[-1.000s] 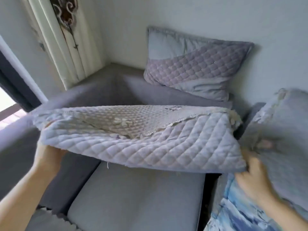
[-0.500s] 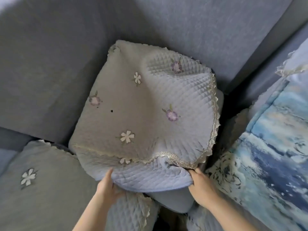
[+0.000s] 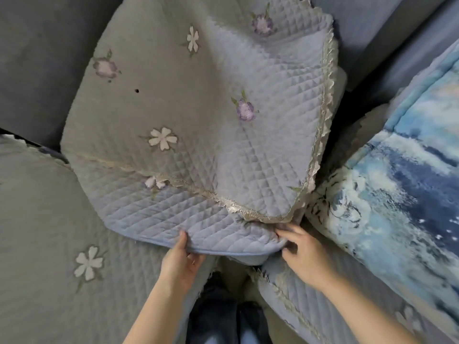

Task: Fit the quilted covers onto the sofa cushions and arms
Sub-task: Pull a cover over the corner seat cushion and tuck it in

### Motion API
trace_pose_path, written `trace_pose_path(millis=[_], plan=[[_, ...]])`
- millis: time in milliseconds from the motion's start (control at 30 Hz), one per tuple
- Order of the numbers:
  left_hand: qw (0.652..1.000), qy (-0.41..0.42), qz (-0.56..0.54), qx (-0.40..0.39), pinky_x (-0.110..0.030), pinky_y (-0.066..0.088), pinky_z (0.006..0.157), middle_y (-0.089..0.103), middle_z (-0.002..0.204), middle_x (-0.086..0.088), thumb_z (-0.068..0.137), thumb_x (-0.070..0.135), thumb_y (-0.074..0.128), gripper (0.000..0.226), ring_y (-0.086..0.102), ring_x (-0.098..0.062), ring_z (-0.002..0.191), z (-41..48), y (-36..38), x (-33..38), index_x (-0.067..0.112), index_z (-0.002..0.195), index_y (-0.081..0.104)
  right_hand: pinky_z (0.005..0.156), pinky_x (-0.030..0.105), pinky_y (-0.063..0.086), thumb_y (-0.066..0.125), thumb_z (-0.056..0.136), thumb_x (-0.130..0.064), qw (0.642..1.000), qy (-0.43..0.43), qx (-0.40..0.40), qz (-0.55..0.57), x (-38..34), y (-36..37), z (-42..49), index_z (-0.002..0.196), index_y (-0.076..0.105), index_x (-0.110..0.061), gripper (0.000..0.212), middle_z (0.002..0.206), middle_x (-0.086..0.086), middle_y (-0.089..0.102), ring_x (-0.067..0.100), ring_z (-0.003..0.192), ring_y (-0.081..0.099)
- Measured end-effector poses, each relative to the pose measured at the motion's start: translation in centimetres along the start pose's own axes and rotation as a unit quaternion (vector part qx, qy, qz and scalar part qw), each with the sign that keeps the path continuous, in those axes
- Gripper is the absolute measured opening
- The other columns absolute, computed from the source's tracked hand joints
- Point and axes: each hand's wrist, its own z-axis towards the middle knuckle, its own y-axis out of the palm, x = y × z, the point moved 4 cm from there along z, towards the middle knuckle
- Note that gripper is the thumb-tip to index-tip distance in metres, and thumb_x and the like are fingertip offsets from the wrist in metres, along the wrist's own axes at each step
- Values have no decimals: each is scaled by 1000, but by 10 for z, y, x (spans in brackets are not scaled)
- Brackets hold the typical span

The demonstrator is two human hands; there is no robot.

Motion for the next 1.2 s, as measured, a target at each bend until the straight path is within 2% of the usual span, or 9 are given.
trace_pose_path(millis=[100, 233, 400, 567, 700, 733, 900, 1000, 1200], plan=[[1000, -5, -7, -19, -31, 58, 61, 69, 111, -9, 97, 30, 51, 30, 73, -19, 83, 12, -11, -27, 12, 121, 55, 86, 23, 49, 53, 86, 1, 964, 155, 78, 202, 32, 14, 10, 110, 64, -13, 30, 124, 4, 59, 15, 104, 60], [987, -65, 75, -124, -40, 47, 97, 65, 124, -8, 80, 34, 68, 52, 62, -24, 115, 8, 14, -58, 21, 127, 53, 82, 37, 51, 52, 95, -24, 804, 339, 64, 484, 48, 37, 32, 127, 49, -11, 35, 122, 10, 55, 27, 103, 59], [973, -66, 100, -198, -37, 46, 100, 65, 124, -9, 83, 34, 65, 47, 62, -21, 114, -5, 43, -85, 16, 127, 58, 88, 39, 48, 68, 81, -38, 830, 355, 136, 408, 40, 44, 51, 129, 50, -9, 59, 117, 5, 57, 26, 104, 56], [955, -77, 108, -264, -32, 54, 91, 66, 123, -8, 82, 29, 68, 39, 65, -20, 109, -16, 60, -80, 16, 119, 68, 68, 27, 47, 61, 83, -22, 847, 271, 191, 415, 21, 29, 54, 95, 64, -10, 17, 96, 6, 68, 26, 93, 64], [942, -114, 102, -299, -34, 53, 88, 64, 126, -8, 81, 31, 70, 44, 62, -20, 114, -20, 56, -86, 15, 122, 66, 87, 42, 53, 55, 81, -27, 647, 222, 79, 725, 11, 10, 64, 113, 67, -10, 38, 112, 14, 70, 32, 101, 68], [946, -116, 108, -283, -34, 54, 87, 65, 125, -7, 82, 31, 70, 41, 63, -20, 112, -19, 51, -89, 15, 120, 67, 87, 44, 53, 55, 80, -23, 645, 221, 84, 727, 19, 6, 64, 114, 67, -9, 39, 113, 15, 69, 33, 101, 68], [975, -109, 187, -45, -43, 55, 83, 72, 109, -4, 92, 18, 61, 29, 66, -22, 102, 11, 6, -108, 15, 120, 61, 58, 38, 57, 41, 86, -1, 855, 369, 87, 355, 75, 23, 33, 119, 54, 1, 35, 114, 21, 63, 33, 94, 64], [974, -140, 177, -30, -50, 53, 86, 73, 105, -2, 91, 11, 61, 26, 63, -21, 105, 26, -7, -113, 17, 116, 62, 73, 41, 57, 48, 88, -7, 928, 332, 52, 163, 80, 30, 46, 113, 57, 2, 28, 110, 23, 62, 38, 96, 62], [958, -180, 216, -66, -61, 47, 88, 72, 110, 4, 90, 6, 58, 33, 60, -15, 111, 55, -30, -119, 19, 120, 60, 105, 34, 29, 58, 85, -30, 961, 98, -22, -257, 54, 33, 67, 126, 55, -13, 44, 132, 13, 53, 32, 126, 41]])
